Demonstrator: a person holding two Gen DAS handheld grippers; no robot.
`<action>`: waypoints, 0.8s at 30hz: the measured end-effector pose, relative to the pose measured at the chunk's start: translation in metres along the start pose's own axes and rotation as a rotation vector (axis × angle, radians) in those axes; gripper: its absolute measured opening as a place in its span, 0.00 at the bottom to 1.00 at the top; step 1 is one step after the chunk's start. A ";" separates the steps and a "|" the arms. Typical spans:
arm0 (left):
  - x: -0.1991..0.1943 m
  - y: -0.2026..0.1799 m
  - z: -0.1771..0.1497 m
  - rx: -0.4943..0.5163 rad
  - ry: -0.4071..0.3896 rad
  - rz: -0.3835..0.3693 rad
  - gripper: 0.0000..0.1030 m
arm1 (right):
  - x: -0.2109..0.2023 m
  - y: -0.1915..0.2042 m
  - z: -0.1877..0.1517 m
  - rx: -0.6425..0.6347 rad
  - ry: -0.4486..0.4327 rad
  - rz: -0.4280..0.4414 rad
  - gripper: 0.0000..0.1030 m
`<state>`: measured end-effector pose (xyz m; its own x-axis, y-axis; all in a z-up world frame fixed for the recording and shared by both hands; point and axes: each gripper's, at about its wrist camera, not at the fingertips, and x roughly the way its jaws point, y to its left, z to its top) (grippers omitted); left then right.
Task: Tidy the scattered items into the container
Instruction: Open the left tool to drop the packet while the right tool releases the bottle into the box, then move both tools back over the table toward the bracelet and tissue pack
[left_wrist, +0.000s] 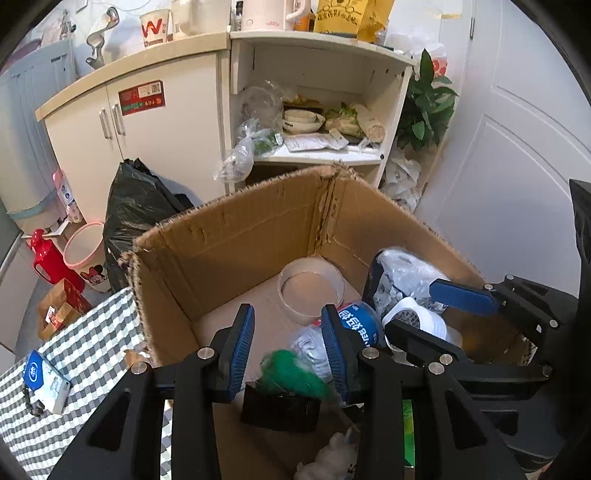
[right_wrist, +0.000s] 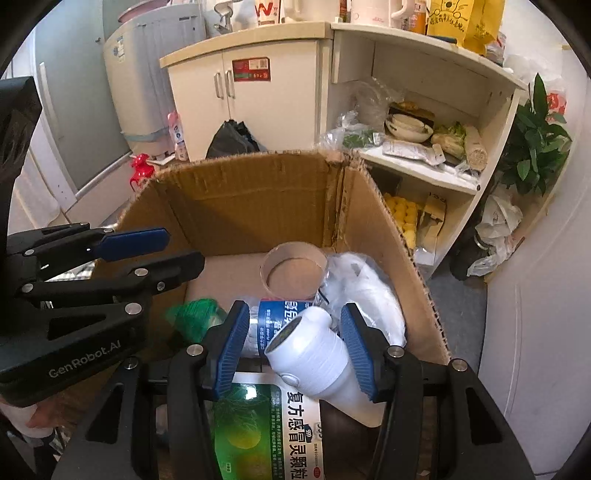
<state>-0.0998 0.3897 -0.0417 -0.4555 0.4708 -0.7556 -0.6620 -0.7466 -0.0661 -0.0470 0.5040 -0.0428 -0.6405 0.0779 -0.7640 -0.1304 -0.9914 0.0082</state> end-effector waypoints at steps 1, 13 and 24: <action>-0.004 0.001 0.001 -0.002 -0.009 0.000 0.38 | -0.003 0.001 0.001 0.002 -0.013 -0.003 0.50; -0.062 0.015 0.008 -0.042 -0.148 0.032 0.38 | -0.055 0.014 0.011 0.013 -0.177 -0.034 0.50; -0.123 0.030 0.004 -0.078 -0.281 0.067 0.42 | -0.107 0.032 0.017 0.028 -0.329 -0.036 0.55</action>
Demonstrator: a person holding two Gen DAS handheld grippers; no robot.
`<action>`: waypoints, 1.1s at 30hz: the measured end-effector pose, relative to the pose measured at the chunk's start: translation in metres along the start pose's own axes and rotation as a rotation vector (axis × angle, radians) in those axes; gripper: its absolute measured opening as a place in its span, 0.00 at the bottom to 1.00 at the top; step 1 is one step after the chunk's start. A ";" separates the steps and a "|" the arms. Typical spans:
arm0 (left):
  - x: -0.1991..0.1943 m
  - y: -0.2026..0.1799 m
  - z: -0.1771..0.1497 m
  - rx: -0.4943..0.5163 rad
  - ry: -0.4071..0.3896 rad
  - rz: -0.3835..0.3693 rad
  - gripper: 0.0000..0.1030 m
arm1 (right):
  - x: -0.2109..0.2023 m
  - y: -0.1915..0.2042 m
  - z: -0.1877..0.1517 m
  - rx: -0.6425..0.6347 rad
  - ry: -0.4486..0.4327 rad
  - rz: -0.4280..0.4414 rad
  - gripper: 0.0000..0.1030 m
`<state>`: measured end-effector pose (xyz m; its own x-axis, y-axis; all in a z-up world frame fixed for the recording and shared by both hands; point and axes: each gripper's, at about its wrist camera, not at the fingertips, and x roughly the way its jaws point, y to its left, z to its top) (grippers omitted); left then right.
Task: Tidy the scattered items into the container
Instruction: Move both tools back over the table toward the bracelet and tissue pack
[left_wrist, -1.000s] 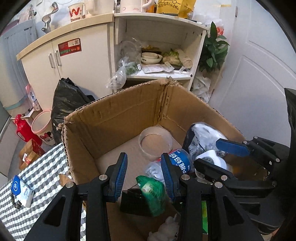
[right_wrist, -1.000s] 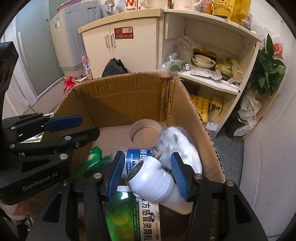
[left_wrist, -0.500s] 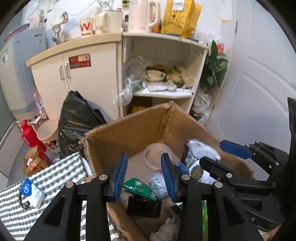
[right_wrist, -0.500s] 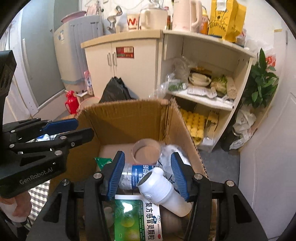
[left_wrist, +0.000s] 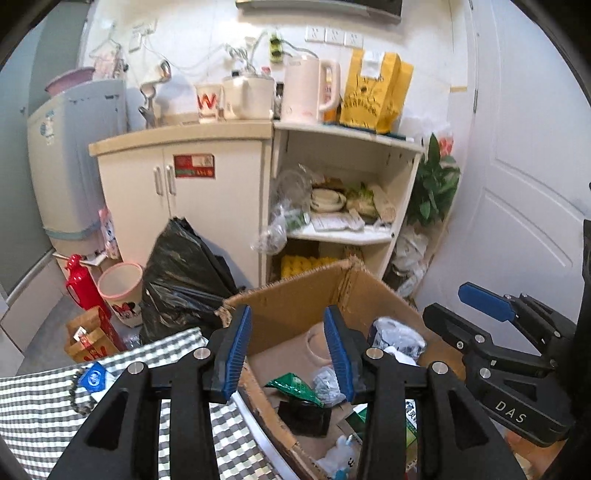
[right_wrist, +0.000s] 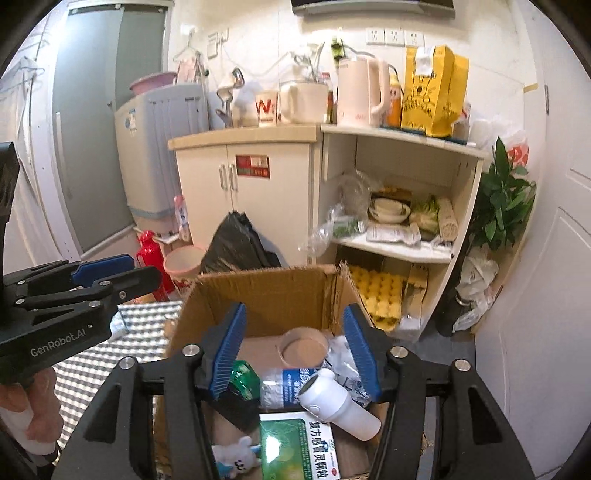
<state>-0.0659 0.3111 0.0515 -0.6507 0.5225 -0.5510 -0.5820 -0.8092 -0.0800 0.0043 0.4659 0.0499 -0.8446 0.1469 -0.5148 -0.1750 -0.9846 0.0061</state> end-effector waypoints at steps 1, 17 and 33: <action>-0.005 0.002 0.000 -0.003 -0.011 0.003 0.42 | -0.004 0.002 0.001 -0.001 -0.011 0.003 0.56; -0.078 0.046 -0.015 -0.056 -0.090 0.093 0.67 | -0.044 0.054 0.009 -0.031 -0.116 0.062 0.74; -0.140 0.113 -0.034 -0.134 -0.150 0.276 0.97 | -0.048 0.126 0.015 -0.087 -0.149 0.196 0.92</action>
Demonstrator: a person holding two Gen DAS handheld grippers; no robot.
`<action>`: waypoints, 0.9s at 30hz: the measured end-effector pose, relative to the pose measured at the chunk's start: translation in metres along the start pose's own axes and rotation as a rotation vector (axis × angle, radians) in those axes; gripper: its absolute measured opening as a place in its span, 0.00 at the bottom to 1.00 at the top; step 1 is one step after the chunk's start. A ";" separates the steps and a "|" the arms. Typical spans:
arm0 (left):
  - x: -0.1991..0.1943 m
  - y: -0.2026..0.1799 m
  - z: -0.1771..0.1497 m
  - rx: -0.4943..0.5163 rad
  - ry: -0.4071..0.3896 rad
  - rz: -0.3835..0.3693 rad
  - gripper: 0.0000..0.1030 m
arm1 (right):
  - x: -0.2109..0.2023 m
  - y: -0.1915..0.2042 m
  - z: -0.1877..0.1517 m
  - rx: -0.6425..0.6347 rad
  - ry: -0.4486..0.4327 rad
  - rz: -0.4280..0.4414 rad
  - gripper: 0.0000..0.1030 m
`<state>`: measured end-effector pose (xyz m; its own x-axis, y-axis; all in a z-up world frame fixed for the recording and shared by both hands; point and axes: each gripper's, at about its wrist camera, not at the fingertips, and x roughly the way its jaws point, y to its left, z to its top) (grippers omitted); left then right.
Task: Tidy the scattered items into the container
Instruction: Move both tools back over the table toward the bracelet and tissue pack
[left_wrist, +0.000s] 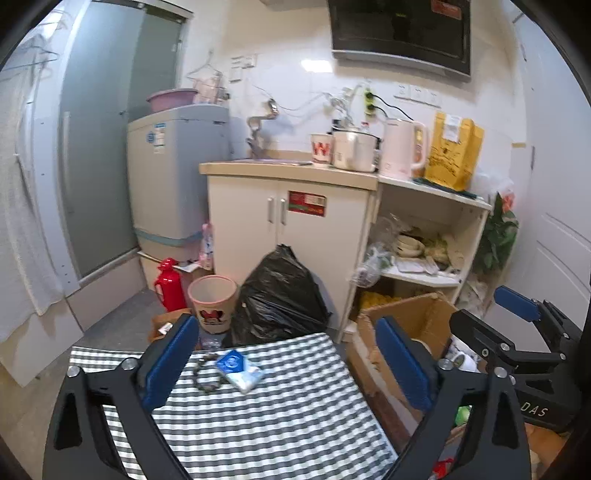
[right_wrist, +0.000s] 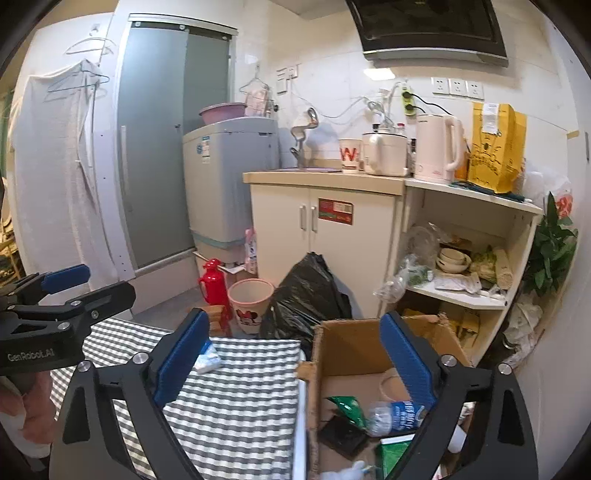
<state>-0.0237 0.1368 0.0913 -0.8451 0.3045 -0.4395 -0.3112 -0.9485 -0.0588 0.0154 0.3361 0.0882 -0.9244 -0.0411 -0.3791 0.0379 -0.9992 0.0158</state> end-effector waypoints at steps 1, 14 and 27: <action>-0.003 0.006 0.000 -0.006 -0.005 0.013 0.99 | 0.000 0.003 0.001 -0.003 -0.003 0.008 0.93; -0.034 0.059 -0.008 -0.058 -0.036 0.142 1.00 | 0.003 0.056 0.003 -0.041 -0.008 0.112 1.00; -0.054 0.096 -0.020 -0.084 -0.023 0.258 1.00 | 0.014 0.100 0.000 -0.054 0.036 0.194 1.00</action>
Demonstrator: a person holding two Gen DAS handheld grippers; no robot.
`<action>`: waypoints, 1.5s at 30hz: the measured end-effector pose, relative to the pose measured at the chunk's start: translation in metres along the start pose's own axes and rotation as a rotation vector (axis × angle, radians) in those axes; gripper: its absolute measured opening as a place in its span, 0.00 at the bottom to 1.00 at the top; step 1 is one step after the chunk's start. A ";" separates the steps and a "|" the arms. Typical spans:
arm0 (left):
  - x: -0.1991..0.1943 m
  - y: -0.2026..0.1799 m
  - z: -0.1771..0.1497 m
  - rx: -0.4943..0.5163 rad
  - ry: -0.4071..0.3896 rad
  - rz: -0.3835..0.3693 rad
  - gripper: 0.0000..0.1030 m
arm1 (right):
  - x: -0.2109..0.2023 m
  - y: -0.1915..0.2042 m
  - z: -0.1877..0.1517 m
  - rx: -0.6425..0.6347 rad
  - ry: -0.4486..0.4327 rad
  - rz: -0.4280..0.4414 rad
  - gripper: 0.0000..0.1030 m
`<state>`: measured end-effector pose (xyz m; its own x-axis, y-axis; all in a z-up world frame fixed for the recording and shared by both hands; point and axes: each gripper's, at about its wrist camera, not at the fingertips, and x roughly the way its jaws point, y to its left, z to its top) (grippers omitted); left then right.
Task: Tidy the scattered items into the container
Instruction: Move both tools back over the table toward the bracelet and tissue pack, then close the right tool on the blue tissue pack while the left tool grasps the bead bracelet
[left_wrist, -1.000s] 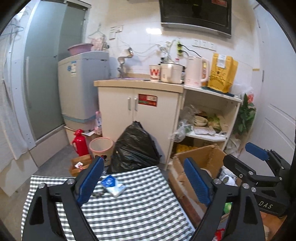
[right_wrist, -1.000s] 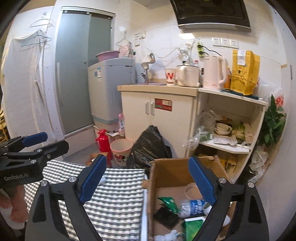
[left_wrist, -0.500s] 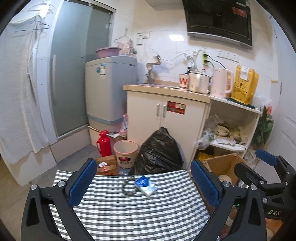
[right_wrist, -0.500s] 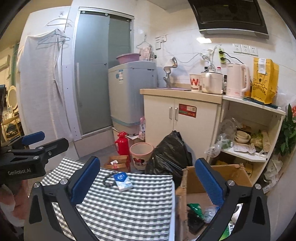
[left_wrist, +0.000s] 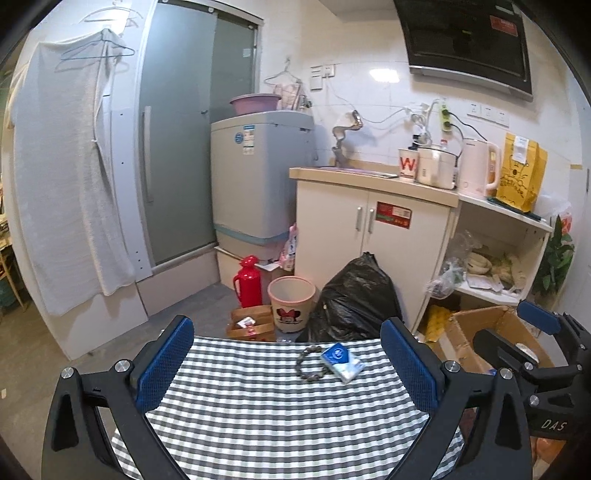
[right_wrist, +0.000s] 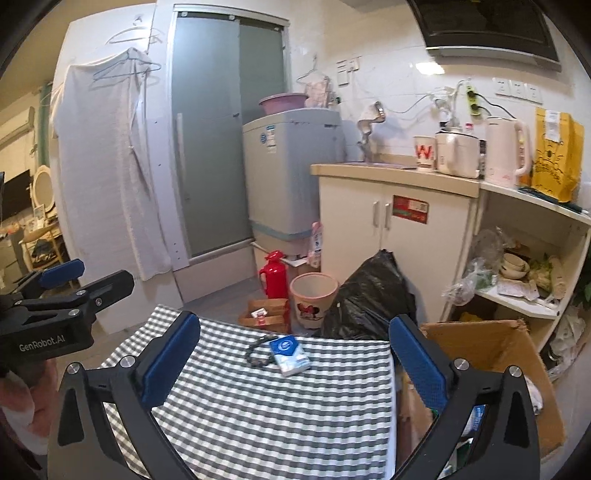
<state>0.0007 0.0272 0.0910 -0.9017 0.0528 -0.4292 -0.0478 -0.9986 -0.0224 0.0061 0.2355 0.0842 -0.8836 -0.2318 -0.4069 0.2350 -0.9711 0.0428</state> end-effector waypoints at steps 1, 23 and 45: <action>0.000 0.003 -0.001 -0.002 0.003 0.002 1.00 | 0.002 0.002 0.000 -0.004 0.001 0.001 1.00; 0.065 0.018 -0.023 -0.017 0.117 0.008 1.00 | 0.072 0.010 -0.027 -0.061 0.142 0.012 1.00; 0.167 0.023 -0.061 0.009 0.286 -0.002 1.00 | 0.180 0.005 -0.070 -0.097 0.325 0.031 1.00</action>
<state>-0.1252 0.0126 -0.0360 -0.7439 0.0518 -0.6663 -0.0545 -0.9984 -0.0167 -0.1235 0.1932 -0.0533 -0.7035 -0.2152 -0.6773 0.3110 -0.9502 -0.0211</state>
